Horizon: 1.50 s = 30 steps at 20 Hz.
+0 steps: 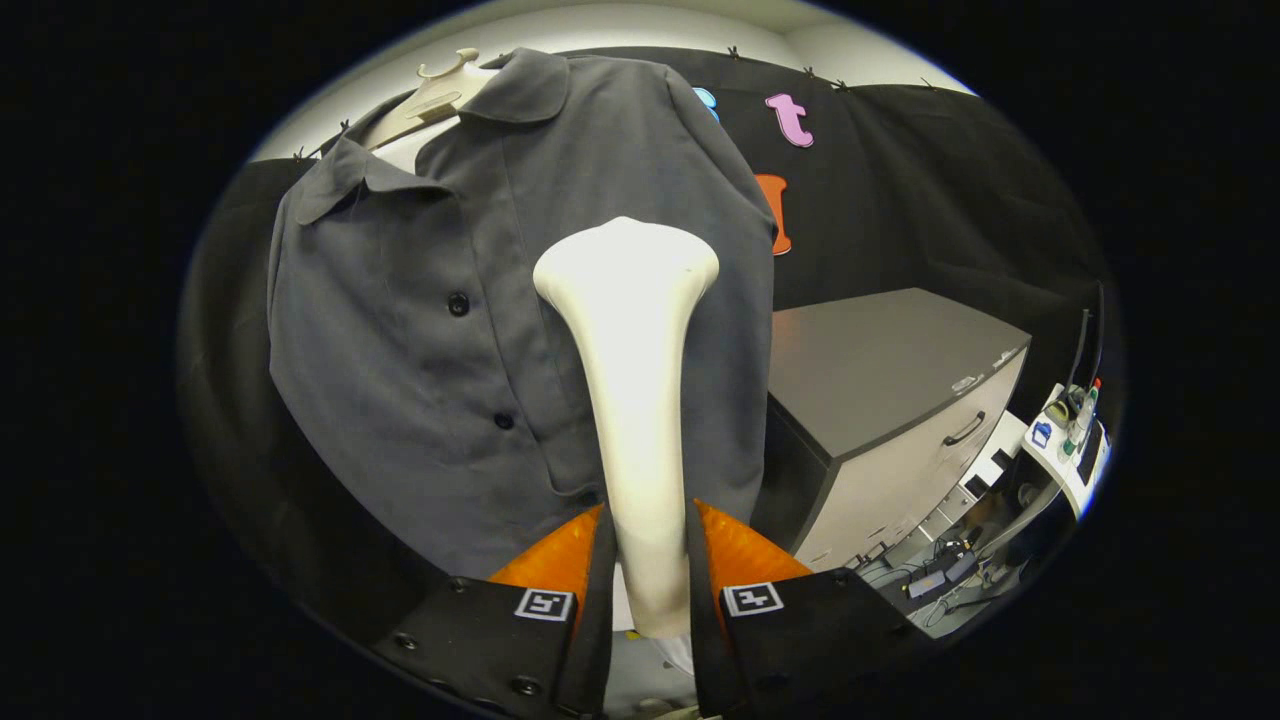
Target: Iron the clothes twice with a garment steamer, once on the left side and once on the right side.
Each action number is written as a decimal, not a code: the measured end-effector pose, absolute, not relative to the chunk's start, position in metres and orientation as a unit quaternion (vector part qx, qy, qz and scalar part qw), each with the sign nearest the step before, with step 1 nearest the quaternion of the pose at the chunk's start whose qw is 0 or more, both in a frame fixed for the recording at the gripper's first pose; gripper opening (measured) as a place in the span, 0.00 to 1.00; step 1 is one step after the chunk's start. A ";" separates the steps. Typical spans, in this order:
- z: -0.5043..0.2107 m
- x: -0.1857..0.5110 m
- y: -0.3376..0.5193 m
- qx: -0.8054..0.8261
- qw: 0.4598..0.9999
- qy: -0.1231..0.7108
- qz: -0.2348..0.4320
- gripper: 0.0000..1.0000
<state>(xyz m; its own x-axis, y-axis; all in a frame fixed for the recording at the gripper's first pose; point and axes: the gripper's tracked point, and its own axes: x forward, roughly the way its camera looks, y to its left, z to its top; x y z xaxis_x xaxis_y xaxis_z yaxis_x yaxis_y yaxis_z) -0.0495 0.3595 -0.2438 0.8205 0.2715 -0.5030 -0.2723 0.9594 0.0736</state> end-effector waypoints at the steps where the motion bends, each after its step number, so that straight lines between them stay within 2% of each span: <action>1: -0.249 -0.049 0.358 -0.002 0.953 0.268 0.142 0.41; 30: -0.425 -0.089 0.314 -0.044 0.893 0.427 0.135 0.41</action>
